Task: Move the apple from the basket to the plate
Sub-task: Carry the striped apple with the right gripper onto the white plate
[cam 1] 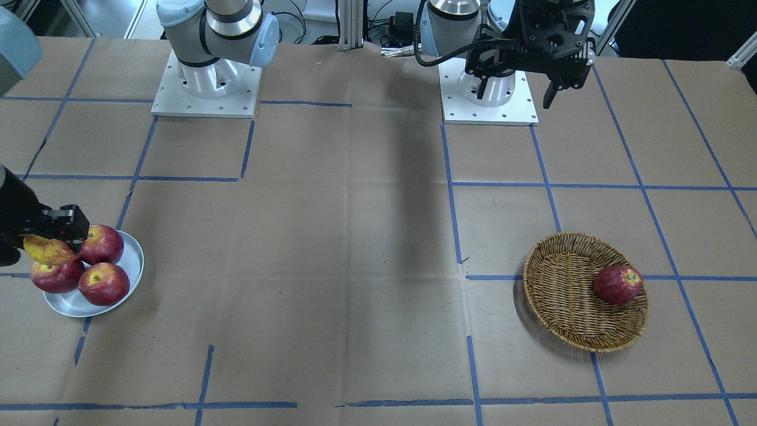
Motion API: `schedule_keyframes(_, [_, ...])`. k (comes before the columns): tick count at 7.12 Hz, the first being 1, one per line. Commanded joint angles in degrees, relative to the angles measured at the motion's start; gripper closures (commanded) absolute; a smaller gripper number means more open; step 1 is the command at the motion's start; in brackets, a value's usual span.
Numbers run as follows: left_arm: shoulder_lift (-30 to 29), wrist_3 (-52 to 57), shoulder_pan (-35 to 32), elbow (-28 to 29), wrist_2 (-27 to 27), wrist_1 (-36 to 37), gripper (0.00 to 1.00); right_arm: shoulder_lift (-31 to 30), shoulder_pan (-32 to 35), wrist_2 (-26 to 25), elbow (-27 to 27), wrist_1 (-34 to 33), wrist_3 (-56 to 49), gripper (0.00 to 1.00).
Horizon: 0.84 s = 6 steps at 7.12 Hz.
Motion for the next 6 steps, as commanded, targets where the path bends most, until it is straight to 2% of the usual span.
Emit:
schedule_keyframes(1, [0.0,0.0,-0.1,0.0,0.0,-0.1,0.01,0.6,-5.8,2.4,5.2,-4.7,-7.8,0.42])
schedule_keyframes(4, [0.2,-0.2,0.0,0.0,0.0,-0.1,0.01,2.0,-5.9,2.4,14.4,-17.7,-9.8,0.42])
schedule_keyframes(6, [0.2,-0.1,0.1,0.1,-0.1,0.0,0.01,3.0,-5.9,1.7,15.1,-19.3,-10.1,0.42])
